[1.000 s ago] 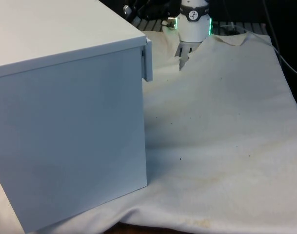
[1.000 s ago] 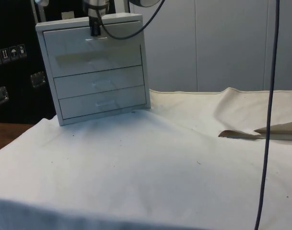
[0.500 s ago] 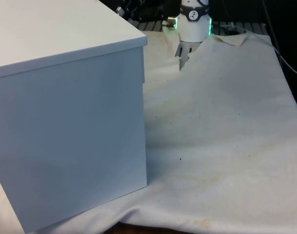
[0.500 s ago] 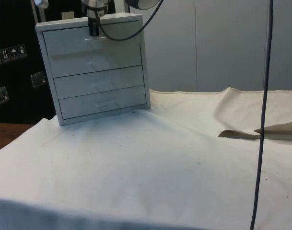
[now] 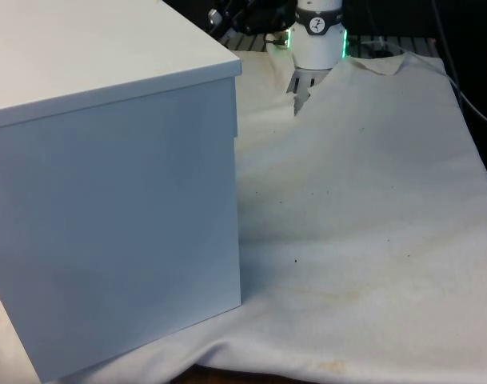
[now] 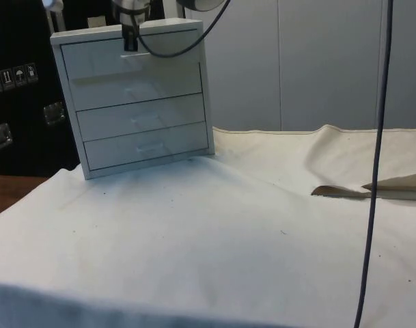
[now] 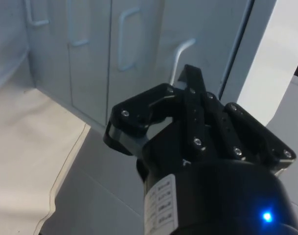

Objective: Open the drawer, then close it.

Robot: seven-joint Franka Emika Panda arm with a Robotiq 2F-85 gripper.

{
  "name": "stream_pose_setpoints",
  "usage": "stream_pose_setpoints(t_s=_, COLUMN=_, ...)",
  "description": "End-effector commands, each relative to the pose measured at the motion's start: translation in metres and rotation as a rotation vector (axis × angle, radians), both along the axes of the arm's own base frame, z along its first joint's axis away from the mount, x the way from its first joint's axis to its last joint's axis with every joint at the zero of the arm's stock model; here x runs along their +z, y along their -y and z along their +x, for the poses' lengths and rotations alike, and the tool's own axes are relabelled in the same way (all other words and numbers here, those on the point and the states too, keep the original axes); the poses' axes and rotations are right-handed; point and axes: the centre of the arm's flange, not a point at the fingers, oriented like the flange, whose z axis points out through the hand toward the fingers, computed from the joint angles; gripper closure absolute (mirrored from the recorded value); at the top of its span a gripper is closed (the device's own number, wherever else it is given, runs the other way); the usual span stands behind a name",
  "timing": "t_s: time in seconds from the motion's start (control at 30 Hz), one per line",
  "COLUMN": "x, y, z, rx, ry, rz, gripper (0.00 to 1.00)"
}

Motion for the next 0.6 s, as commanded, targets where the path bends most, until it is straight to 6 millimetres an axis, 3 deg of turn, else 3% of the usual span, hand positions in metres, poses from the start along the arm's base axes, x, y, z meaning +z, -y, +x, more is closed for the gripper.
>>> stream_pose_setpoints(t_s=0.0, x=0.003, y=-0.005, z=-0.004, rx=-0.002, ry=0.005, rz=-0.001, gripper=1.00)
stream_pose_setpoints(t_s=0.57, x=0.014, y=-0.046, z=-0.032, rx=-0.016, ry=0.004, rz=0.025, gripper=1.00)
